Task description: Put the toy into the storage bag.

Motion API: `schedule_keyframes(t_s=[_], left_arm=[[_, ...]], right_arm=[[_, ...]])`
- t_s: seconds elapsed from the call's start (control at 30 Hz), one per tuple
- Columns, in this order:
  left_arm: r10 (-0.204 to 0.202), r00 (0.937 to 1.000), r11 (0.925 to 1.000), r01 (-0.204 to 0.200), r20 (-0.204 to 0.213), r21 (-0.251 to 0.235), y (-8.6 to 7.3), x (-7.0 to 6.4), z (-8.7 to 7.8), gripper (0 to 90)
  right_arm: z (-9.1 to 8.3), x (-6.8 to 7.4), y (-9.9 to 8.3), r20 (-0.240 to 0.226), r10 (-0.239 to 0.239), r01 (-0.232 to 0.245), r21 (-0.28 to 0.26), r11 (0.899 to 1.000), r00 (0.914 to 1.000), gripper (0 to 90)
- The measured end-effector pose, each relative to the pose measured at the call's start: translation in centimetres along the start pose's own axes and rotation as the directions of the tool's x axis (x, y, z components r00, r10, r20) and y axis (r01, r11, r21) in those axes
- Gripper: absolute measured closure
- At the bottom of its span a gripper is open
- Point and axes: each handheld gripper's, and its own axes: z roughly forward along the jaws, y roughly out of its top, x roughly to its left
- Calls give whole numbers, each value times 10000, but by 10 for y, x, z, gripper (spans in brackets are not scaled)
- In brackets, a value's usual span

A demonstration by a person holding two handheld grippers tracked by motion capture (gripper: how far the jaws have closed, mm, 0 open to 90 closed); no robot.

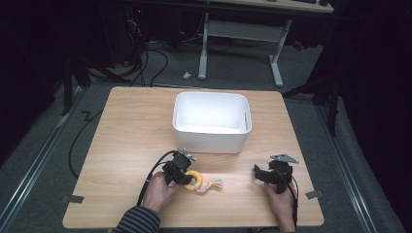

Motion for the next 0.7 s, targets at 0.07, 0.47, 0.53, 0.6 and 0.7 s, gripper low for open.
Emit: schedule_keyframes(t_s=[0.07, 0.47, 0.53, 0.6, 0.7], left_arm=[[7, 10000, 10000, -7, -24, -28, 0, 0, 0, 659], [-155, 9999, 9989, 157, 31, -433, -3, 1, -13, 680], [-185, 9998, 9988, 187, 60, -449, -4, 2, -15, 680], [-231, 9997, 9986, 233, 37, -480, -5, 3, -16, 681], [-258, 9996, 9977, 265, 121, -628, -6, 3, -20, 682]], right_arm=[[0, 0, 0, -4, -2, 2, 1, 10000, 10000, 132], [0, 0, 0, -3, -20, 20, 3, 10000, 10000, 132], [0, 0, 0, 6, -29, 29, 25, 10000, 10000, 132], [0, 0, 0, 3, -23, 23, 19, 10000, 10000, 132], [0, 0, 0, 8, -26, 26, 29, 10000, 10000, 132]])
